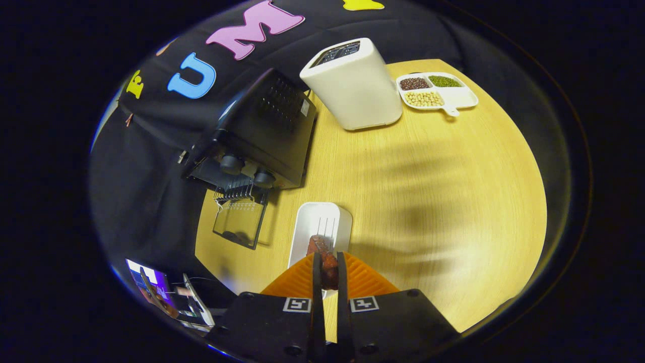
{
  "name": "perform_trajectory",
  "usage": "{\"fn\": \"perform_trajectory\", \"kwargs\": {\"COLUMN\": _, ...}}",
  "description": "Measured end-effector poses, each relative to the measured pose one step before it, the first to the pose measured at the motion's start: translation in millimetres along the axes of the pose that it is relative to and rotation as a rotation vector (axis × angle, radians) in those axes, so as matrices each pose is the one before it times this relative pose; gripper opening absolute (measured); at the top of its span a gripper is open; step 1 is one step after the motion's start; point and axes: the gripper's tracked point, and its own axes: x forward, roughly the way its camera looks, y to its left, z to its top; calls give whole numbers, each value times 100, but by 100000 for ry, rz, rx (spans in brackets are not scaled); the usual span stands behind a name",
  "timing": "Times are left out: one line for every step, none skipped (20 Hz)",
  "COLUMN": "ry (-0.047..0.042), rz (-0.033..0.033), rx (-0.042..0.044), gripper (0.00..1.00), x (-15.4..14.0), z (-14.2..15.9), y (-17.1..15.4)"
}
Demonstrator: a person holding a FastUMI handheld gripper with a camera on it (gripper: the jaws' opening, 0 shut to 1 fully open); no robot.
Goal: Open the toaster oven, put the food inside, and close the toaster oven door.
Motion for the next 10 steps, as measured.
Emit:
{"fn": "perform_trajectory", "kwargs": {"ry": -1346, "rz": -857, "rx": -624, "gripper": 11, "x": -402, "z": 148, "y": 117}}
{"fn": "perform_trajectory", "kwargs": {"ry": -1188, "rz": -372, "rx": -1054, "gripper": 11, "x": -276, "z": 2, "y": 190}}
{"fn": "perform_trajectory", "kwargs": {"ry": -890, "rz": -646, "rx": -1056, "gripper": 11, "x": -310, "z": 74, "y": 196}}
{"fn": "perform_trajectory", "kwargs": {"ry": -1477, "rz": -576, "rx": -1748, "gripper": 11, "x": -369, "z": 163, "y": 391}}
{"fn": "perform_trajectory", "kwargs": {"ry": -2042, "rz": -779, "rx": -1940, "gripper": 11, "x": -497, "z": 315, "y": 469}}
{"fn": "perform_trajectory", "kwargs": {"ry": -1980, "rz": -530, "rx": -2432, "gripper": 11, "x": -701, "z": 241, "y": 659}}
{"fn": "perform_trajectory", "kwargs": {"ry": -2486, "rz": -99, "rx": -2216, "gripper": 11, "x": -676, "z": 476, "y": 1076}}
{"fn": "perform_trajectory", "kwargs": {"ry": -2407, "rz": 561, "rx": -1437, "gripper": 11, "x": -414, "z": 418, "y": 1230}}
{"fn": "perform_trajectory", "kwargs": {"ry": -2891, "rz": 1064, "rx": -454, "gripper": 11, "x": -298, "z": 577, "y": 1586}}
{"fn": "perform_trajectory", "kwargs": {"ry": -3282, "rz": 1283, "rx": 568, "gripper": 11, "x": -188, "z": 503, "y": 1814}}
